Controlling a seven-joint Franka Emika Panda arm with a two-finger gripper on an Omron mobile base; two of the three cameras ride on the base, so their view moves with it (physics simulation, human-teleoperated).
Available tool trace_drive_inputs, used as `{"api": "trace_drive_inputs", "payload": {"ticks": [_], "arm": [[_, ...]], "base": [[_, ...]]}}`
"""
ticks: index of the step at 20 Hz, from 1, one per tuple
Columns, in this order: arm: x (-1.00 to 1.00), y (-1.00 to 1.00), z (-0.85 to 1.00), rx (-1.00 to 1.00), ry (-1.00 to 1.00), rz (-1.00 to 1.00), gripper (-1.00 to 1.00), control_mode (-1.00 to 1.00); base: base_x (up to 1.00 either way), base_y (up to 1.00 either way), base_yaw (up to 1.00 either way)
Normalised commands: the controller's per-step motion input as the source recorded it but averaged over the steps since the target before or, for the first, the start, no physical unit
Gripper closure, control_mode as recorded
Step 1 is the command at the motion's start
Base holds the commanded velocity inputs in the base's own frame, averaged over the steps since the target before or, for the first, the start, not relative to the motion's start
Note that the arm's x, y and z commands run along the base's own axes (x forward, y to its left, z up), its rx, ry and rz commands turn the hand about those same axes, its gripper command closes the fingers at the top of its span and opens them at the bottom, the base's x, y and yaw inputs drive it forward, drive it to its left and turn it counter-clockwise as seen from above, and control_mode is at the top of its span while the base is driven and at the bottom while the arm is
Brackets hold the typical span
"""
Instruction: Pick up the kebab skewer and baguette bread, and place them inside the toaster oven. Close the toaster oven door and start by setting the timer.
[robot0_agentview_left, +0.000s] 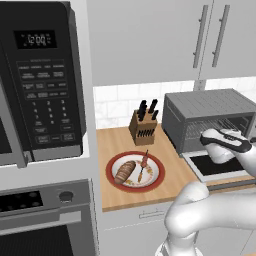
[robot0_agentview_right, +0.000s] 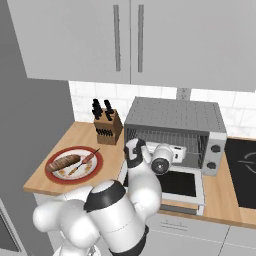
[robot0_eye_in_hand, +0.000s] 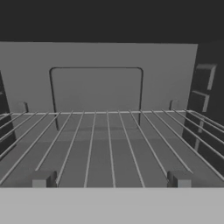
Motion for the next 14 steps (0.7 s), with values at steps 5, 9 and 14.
{"api": "trace_drive_inputs", "payload": {"ticks": [5,9,14], "arm": [[0.08,0.00,0.00,0.00,0.00,0.00,-1.00,-1.00],[-0.12,0.00,-0.31,0.00,0.00,0.00,-1.00,-1.00],[-0.55,0.00,-0.44,-0.01,0.00,0.00,-1.00,-1.00]], "base": [[0.00,0.00,0.00],[0.00,0.00,0.00],[0.00,0.00,0.00]]}}
